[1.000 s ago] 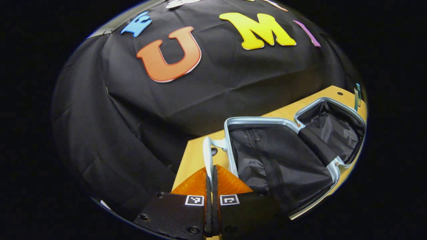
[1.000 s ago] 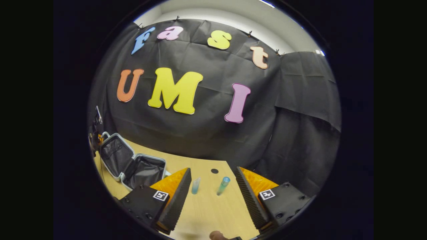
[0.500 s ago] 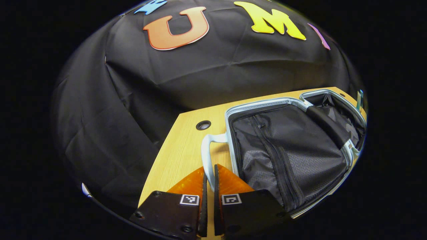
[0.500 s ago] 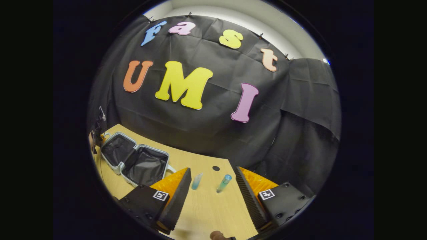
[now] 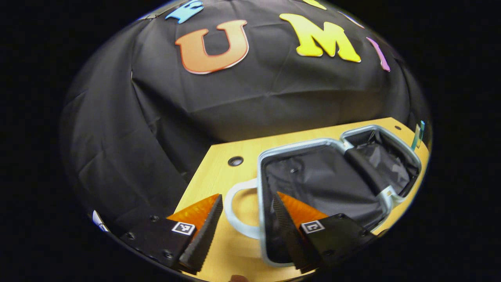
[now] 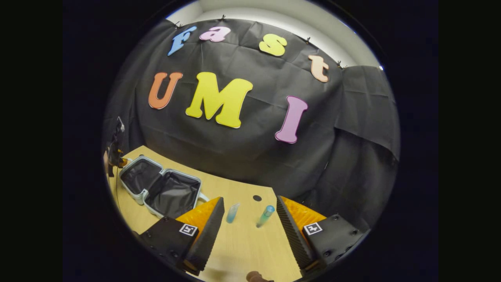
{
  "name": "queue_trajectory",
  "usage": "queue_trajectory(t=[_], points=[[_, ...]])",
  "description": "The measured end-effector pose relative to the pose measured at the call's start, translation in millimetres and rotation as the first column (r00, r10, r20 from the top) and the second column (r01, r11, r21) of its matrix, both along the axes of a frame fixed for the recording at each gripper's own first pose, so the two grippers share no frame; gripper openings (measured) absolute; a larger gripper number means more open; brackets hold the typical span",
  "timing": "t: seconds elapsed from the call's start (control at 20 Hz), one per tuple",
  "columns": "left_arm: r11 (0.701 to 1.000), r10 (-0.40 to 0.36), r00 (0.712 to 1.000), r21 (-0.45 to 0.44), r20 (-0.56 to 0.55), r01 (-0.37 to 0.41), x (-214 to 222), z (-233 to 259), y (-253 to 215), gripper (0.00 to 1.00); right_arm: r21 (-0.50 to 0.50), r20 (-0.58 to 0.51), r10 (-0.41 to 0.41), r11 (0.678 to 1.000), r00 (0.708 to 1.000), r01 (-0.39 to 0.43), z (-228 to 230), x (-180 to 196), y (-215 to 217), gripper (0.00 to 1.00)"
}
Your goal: First open the suitcase, pack the skin care products into it, and then close the suitcase.
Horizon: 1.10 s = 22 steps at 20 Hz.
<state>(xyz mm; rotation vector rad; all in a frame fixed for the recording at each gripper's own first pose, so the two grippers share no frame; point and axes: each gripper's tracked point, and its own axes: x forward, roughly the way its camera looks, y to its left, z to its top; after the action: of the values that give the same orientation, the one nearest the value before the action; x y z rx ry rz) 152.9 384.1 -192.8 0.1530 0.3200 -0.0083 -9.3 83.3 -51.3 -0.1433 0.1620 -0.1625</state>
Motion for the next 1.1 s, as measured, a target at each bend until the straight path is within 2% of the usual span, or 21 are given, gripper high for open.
queue_trajectory(t=[0.05, 0.2, 0.25, 0.3, 0.35, 0.6, 0.85, 1.0, 1.1], points=[[1.000, -0.018, 0.999, -0.005, 0.028, 0.018, -5, 14, -20, 0.90, 0.004, 0.007, 0.014, 1.000, 1.000, -0.014, -1, 0, -4, 0.80], [0.998, -0.052, 0.995, -0.026, 0.087, 0.054, -23, 47, -85, 0.93, 0.008, 0.015, 0.050, 0.999, 0.999, -0.050, -11, 4, -25, 0.80], [0.997, -0.062, 0.994, -0.040, 0.091, 0.066, -29, 53, -107, 0.98, 0.017, 0.012, 0.057, 0.998, 0.998, -0.057, -14, 4, -33, 0.80], [0.996, -0.064, 0.993, -0.053, 0.103, 0.069, -36, 61, -130, 0.95, 0.029, 0.010, 0.066, 0.997, 0.998, -0.066, -17, 7, -41, 0.80], [0.994, -0.077, 0.991, -0.071, 0.109, 0.085, -41, 66, -154, 0.99, 0.039, 0.010, 0.072, 0.997, 0.997, -0.072, -20, 9, -50, 0.80], [0.988, -0.119, 0.987, -0.085, 0.105, 0.128, -61, 75, -258, 0.99, 0.070, -0.005, 0.071, 0.995, 0.998, -0.070, -40, 27, -98, 0.80], [0.967, -0.193, 0.981, -0.166, 0.026, 0.195, -73, 50, -367, 0.99, 0.102, -0.046, 0.038, 0.994, 0.998, -0.033, -68, 47, -151, 0.80], [0.952, -0.255, 0.967, -0.183, -0.027, 0.246, -73, 24, -428, 0.99, 0.119, -0.091, 0.025, 0.993, 0.995, -0.014, -89, 56, -174, 0.80], [0.941, -0.307, 0.950, -0.164, -0.049, 0.295, -69, 9, -468, 0.99, 0.120, -0.119, 0.024, 0.993, 0.993, -0.009, -102, 61, -188, 0.80]])
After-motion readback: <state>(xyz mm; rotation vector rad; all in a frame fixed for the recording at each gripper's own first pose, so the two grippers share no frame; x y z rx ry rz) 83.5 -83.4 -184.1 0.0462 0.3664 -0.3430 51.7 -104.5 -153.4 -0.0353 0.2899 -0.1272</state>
